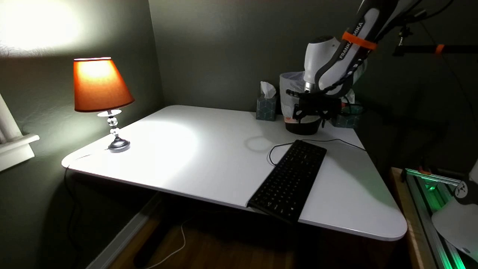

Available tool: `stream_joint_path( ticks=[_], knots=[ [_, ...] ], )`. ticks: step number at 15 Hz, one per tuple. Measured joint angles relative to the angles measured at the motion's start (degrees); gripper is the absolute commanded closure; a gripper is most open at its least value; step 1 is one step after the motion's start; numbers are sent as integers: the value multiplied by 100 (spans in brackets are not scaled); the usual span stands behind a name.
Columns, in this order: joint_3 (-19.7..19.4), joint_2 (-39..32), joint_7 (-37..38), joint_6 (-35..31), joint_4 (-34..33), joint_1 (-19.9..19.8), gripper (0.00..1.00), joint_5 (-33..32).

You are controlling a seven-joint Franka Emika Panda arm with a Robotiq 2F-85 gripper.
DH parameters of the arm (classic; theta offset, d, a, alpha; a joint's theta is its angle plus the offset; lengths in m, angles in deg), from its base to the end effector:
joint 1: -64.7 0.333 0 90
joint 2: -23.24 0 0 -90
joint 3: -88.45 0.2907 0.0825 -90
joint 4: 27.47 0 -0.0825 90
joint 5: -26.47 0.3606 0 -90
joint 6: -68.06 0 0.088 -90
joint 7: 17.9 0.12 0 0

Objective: Press the button on the top right of the keyboard

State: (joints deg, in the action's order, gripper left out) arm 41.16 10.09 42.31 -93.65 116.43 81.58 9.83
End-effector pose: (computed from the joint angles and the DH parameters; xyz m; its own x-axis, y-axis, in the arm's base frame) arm 0.4039 -0.2371 0.2172 0.2789 -0.9142 0.2941 -0.9602 -0.2712 0.0674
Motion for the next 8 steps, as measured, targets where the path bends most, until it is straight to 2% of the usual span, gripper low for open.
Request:
stream_joint_path(
  ticks=[8],
  knots=[
    [-1158, 236, 1546, 0, 29, 1326, 0, -1993]
  ],
)
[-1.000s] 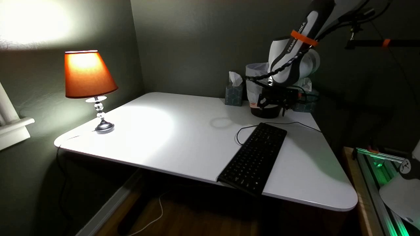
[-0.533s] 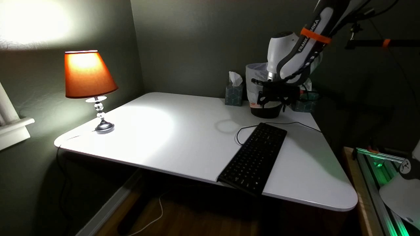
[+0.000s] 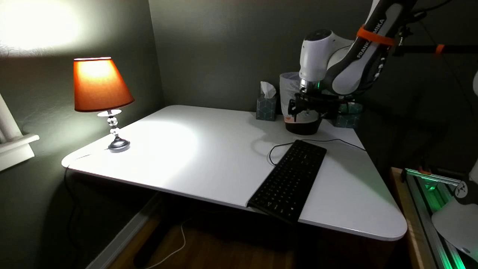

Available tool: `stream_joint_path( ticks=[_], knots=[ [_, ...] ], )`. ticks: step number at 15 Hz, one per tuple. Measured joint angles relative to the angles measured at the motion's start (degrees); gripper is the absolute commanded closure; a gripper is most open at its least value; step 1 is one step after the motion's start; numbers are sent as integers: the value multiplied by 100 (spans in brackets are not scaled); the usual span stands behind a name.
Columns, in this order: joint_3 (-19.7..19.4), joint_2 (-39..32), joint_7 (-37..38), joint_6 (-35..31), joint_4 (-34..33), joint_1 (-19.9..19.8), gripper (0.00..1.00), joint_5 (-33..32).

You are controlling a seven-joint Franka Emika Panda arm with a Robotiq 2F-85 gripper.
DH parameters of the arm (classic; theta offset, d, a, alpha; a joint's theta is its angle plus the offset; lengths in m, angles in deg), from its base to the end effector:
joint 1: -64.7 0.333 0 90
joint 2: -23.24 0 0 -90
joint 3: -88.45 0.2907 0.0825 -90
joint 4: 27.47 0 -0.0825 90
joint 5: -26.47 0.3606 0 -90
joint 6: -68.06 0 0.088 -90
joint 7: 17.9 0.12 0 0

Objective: Press the button on the top right of the keyboard

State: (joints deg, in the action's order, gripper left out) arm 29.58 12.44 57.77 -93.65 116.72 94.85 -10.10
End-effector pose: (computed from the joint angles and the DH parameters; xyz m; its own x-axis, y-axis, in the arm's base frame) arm 0.4164 -0.2101 0.2369 0.3435 -0.8419 0.4161 -0.9366 -0.3397 0.0858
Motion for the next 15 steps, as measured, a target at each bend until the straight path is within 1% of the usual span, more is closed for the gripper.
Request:
stream_joint_path(
  ticks=[4, 9, 11, 15],
  knots=[
    [-486, 154, 858, 9, 1, 621, 0, -974],
    [-907, 369, 1800, 27, 6, 1207, 0, -2087],
    [-957, 424, 1882, 66, 9, 1279, 0, -2197],
    [-979, 463, 1885, 100, 10, 1292, 0, -2216]
  ],
)
